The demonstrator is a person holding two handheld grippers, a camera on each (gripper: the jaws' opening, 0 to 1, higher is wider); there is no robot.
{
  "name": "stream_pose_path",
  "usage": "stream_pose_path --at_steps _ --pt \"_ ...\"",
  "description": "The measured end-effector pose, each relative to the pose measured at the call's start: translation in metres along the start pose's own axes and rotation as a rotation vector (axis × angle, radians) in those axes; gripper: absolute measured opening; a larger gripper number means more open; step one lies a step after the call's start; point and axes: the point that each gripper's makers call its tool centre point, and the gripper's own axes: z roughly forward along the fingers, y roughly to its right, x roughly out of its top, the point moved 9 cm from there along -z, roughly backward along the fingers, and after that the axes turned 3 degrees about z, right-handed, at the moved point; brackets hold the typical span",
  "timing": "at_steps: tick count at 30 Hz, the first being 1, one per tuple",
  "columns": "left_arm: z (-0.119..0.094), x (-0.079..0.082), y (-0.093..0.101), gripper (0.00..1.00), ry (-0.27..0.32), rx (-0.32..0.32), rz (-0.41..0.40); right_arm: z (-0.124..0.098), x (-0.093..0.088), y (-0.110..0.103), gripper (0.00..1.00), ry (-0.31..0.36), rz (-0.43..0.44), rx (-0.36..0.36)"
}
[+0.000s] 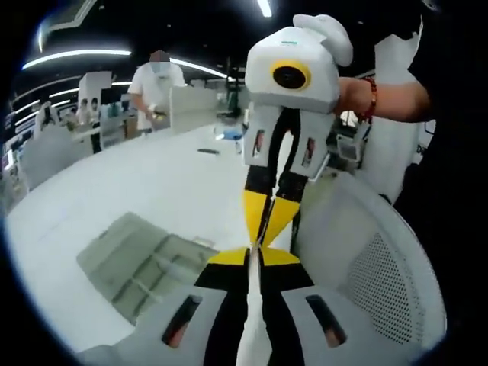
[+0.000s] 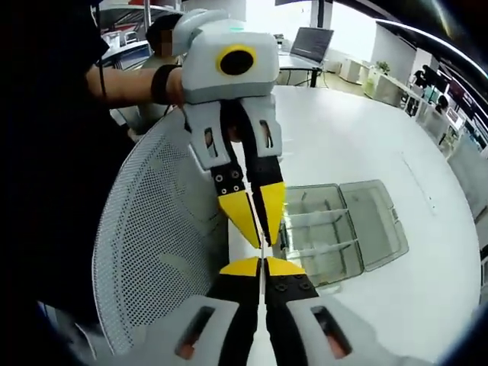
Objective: Insert the divider into the dual guide fixture by aligning both edges with the guide slots and pushing it downward to the bottom, including one-sided entry, uneven engagement, binding, and posture correction.
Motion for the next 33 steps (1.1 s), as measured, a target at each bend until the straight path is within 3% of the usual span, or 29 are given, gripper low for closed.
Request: stream_pose_path --at_steps 4,8,16,20,22,33 --pt "0.001 -0.005 -0.003 0.1 -0.03 0.039 -0.057 -0.004 0.001 0.006 0.0 0.002 -0.014 -0.015" --pt "-0.004 -0.01 -0.002 0.13 0.011 0.066 -0.096 -0.003 0.001 0.013 0.0 -0.023 -0.036 -0.021" --pt "-0.008 -0.017 -0.007 0.24 0.03 0.122 -0.147 -0.005 0.003 0.029 0.0 -0.051 -0.045 -0.05" --pt "-0.013 -0.022 -0.008 0.27 0.042 0.18 -0.181 -0.005 0.004 0.04 0.0 -0.055 -0.042 -0.055" --pt "-0.015 -0.023 -0.009 0.31 0.033 0.213 -0.173 -0.005 0.005 0.043 0.0 -0.059 -0.046 -0.054" --pt "-0.02 -0.025 -0.009 0.4 0.064 0.256 -0.191 0.001 0.006 0.061 0.0 -0.118 -0.086 -0.047"
